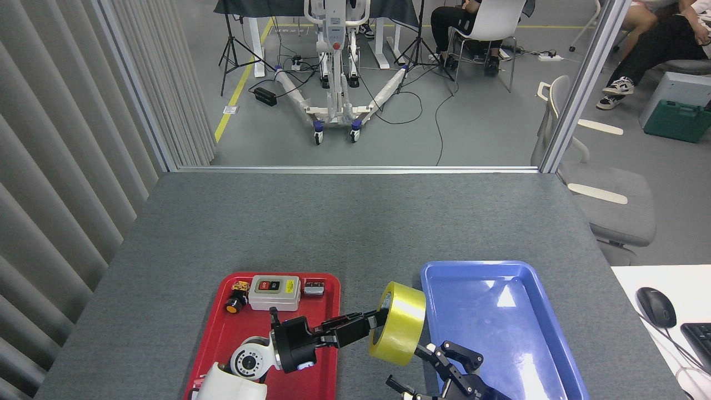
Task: Place and move tape with both arms
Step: 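Carry the tape roll toward the blue tray and the right gripper, then take the tape roll with the right gripper and release the left gripper, then lower the tape roll into the blue tray and open the right gripper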
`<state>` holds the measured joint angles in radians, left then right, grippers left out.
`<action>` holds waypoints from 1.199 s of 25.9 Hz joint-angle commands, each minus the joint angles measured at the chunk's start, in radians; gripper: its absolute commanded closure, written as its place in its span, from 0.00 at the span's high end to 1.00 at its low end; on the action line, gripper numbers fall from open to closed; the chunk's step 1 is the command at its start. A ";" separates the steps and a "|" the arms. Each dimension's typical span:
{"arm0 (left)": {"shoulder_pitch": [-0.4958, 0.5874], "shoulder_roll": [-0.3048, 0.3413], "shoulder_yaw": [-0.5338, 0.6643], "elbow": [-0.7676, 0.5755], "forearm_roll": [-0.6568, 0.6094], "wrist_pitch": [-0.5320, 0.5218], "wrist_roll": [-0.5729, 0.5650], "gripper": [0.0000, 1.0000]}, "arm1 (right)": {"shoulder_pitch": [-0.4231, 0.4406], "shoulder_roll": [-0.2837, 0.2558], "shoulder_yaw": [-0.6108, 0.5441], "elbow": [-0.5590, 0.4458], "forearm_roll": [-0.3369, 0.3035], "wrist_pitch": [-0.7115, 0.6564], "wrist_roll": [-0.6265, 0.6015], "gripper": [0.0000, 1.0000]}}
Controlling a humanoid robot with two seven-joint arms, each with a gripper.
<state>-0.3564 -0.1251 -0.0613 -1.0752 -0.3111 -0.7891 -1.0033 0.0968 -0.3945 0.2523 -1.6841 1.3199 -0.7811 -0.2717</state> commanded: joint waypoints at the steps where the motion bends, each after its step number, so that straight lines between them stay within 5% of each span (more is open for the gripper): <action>1: 0.001 0.001 0.000 0.000 0.000 0.004 0.003 0.17 | 0.003 0.000 0.001 0.000 -0.001 -0.004 0.000 0.00; 4: -0.001 0.001 0.000 0.000 0.000 0.004 0.003 0.21 | 0.003 0.000 -0.001 0.001 -0.007 -0.004 -0.006 0.00; 5: -0.001 0.001 0.001 0.000 0.000 0.004 0.005 0.31 | 0.003 0.000 -0.001 0.001 -0.008 -0.004 -0.006 0.00; 8: -0.019 0.002 0.023 0.005 0.013 0.004 0.018 0.85 | 0.003 0.000 -0.001 0.000 -0.007 -0.004 -0.006 0.00; 10: -0.029 0.013 0.051 0.005 0.009 0.004 0.038 1.00 | 0.003 0.002 -0.001 0.000 -0.007 0.042 -0.006 0.00; 15: -0.018 0.064 0.064 -0.023 0.075 0.004 0.106 1.00 | -0.008 -0.007 -0.002 0.004 -0.010 0.166 -0.004 0.00; 20: 0.086 0.156 0.063 -0.129 0.001 0.004 0.512 1.00 | -0.008 -0.004 -0.024 0.007 -0.013 0.588 0.022 0.00; 23: 0.154 0.193 0.063 -0.229 -0.283 0.044 0.804 0.99 | -0.012 -0.007 -0.028 0.007 -0.034 0.823 0.256 0.00; 26: 0.284 0.229 0.058 -0.428 -0.615 0.309 1.031 1.00 | -0.051 -0.009 -0.028 0.004 -0.034 0.931 0.600 0.00; 29: 0.381 0.225 0.051 -0.552 -0.950 0.585 1.082 1.00 | -0.081 -0.035 -0.039 0.003 -0.041 0.936 0.849 0.00; 31: 0.384 0.228 0.037 -0.554 -1.017 0.685 1.072 1.00 | -0.104 -0.047 -0.053 0.001 -0.047 0.931 0.957 0.00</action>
<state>-0.0174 0.0970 -0.0116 -1.5691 -1.1421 -0.2832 0.0375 0.0226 -0.4241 0.2137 -1.6807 1.2804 0.1366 0.4926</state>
